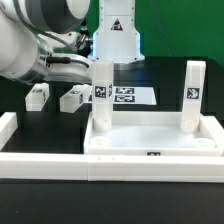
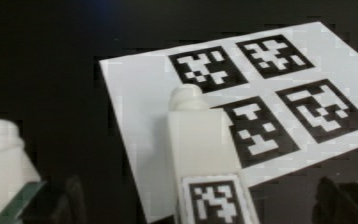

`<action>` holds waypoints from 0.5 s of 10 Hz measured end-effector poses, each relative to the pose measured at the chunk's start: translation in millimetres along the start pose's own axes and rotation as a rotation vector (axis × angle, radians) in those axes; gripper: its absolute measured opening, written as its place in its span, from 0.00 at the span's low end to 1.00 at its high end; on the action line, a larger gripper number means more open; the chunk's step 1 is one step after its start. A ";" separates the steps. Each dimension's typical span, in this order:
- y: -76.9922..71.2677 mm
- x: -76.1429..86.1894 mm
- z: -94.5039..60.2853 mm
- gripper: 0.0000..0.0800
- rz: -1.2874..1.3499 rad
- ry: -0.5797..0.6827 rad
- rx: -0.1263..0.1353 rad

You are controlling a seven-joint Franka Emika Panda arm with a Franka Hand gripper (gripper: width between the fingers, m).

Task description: Assemble desk

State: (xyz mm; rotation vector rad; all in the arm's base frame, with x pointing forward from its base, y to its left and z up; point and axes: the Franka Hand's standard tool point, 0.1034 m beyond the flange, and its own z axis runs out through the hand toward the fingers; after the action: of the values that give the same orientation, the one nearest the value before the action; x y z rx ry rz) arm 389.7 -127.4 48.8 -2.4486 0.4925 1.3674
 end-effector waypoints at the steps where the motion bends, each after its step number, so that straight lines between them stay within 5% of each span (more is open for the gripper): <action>1: 1.1 -0.2 0.9 0.81 0.015 -0.006 0.032; 3: 6.0 2.0 1.3 0.81 0.059 -0.005 0.110; 5: 4.7 2.7 1.6 0.81 0.055 -0.003 0.105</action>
Offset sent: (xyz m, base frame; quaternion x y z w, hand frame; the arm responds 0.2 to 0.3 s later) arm 0.0000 0.0000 0.0000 0.0000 0.0000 0.0000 1.0000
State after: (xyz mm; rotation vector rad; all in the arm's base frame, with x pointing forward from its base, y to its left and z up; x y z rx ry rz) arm 387.8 -131.4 45.3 -2.3643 0.6193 1.3313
